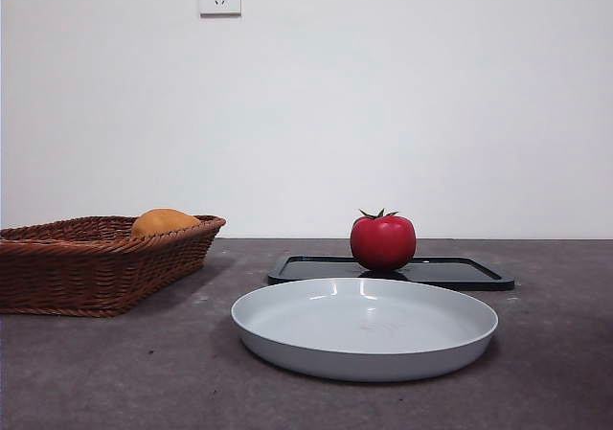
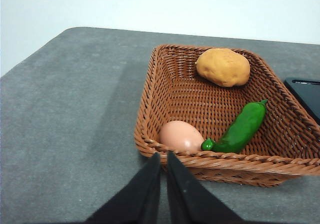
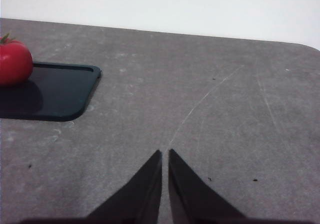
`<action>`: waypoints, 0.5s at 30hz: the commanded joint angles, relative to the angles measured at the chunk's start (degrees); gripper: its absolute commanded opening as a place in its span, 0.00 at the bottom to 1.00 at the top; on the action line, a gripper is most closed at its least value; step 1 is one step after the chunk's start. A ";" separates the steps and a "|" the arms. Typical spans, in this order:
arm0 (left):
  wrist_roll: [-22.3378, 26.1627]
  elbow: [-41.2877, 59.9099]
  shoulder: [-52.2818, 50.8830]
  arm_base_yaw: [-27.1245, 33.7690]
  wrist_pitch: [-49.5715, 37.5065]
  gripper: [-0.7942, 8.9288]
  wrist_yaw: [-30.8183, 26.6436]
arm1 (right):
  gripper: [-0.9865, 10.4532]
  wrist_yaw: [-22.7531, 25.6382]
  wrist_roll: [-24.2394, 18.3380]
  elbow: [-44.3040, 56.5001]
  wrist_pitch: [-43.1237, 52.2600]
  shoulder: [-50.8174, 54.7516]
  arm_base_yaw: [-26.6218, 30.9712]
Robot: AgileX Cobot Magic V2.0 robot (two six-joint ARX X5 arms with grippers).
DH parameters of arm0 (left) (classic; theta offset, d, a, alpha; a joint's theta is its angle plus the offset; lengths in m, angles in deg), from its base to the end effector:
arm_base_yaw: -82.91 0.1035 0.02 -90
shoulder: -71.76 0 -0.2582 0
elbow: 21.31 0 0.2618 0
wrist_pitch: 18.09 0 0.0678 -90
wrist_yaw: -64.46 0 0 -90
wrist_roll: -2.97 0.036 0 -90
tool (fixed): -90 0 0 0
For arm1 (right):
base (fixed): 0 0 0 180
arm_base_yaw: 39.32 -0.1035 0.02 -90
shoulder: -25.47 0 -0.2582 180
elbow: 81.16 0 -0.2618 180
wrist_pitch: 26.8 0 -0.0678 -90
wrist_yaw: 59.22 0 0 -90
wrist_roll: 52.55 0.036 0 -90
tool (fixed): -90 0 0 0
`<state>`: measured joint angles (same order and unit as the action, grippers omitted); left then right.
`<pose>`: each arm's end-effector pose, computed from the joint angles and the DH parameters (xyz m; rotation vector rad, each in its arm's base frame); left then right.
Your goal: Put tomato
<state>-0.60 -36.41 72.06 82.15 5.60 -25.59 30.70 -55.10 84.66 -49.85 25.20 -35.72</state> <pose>0.1175 -0.0015 0.1557 -0.0611 0.1555 -0.0075 0.1182 -0.0074 0.1512 -0.0393 0.1608 -0.0577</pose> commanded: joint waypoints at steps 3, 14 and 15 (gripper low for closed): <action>0.31 1.20 -0.11 0.11 0.35 0.10 0.00 | 0.10 -0.20 0.81 0.35 -0.48 0.09 0.09; 0.31 1.20 -0.11 0.11 0.35 0.10 0.00 | 0.10 -0.46 1.03 0.33 0.92 0.09 0.09; 0.31 1.20 -0.11 0.11 0.35 0.10 0.00 | 0.10 -0.46 1.03 0.33 0.92 0.09 0.09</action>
<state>-0.60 -36.41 72.06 82.15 5.60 -25.59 30.35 -54.68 84.69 -49.61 25.24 -35.72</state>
